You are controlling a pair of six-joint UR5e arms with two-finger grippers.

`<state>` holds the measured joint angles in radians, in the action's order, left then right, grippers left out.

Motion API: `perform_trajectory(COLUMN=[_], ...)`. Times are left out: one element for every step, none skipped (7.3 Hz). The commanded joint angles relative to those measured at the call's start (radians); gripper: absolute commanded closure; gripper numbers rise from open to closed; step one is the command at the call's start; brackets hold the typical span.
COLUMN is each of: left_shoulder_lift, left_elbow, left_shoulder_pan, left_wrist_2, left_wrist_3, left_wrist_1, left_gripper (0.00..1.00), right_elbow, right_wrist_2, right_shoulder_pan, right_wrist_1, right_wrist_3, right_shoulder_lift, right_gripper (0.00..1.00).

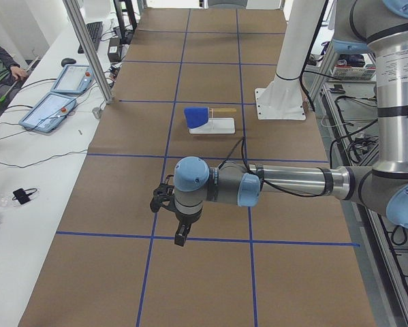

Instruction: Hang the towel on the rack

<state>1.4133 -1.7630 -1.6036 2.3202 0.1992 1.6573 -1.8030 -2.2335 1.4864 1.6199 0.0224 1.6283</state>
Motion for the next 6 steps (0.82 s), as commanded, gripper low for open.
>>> perform_trajectory(left_shoulder_lift=[-0.001,0.001,0.001,-0.001,0.001,-0.001], left_elbow=[-0.003,0.003,0.002,-0.001,0.000,0.002], left_shoulder_pan=[-0.001,0.001,0.001,-0.001,0.001,-0.001], left_wrist_2=[-0.002,-0.002,-0.002,-0.002,-0.001,-0.002], left_wrist_3=[-0.004,-0.006,-0.004,-0.004,-0.004,-0.004], left_wrist_1=[0.004,0.004,0.004,0.004,0.004,0.006], left_gripper=[0.02,0.02,0.02,0.02,0.02,0.02], right_elbow=[-0.001,-0.003,-0.001,-0.001,0.001,0.005], right_wrist_2=[0.002,0.002,0.000,-0.021,-0.021,-0.023], right_shoulder_pan=[0.000,0.000,0.000,0.000,0.000,0.000], right_wrist_1=[0.000,0.000,0.000,0.000,0.000,-0.002], right_wrist_3=[0.001,0.001,0.001,0.001,0.001,0.001], right_shoulder_lift=[-0.001,0.001,0.001,0.001,0.001,0.001], right_gripper=[0.00,0.00,0.00,0.00,0.00,0.00])
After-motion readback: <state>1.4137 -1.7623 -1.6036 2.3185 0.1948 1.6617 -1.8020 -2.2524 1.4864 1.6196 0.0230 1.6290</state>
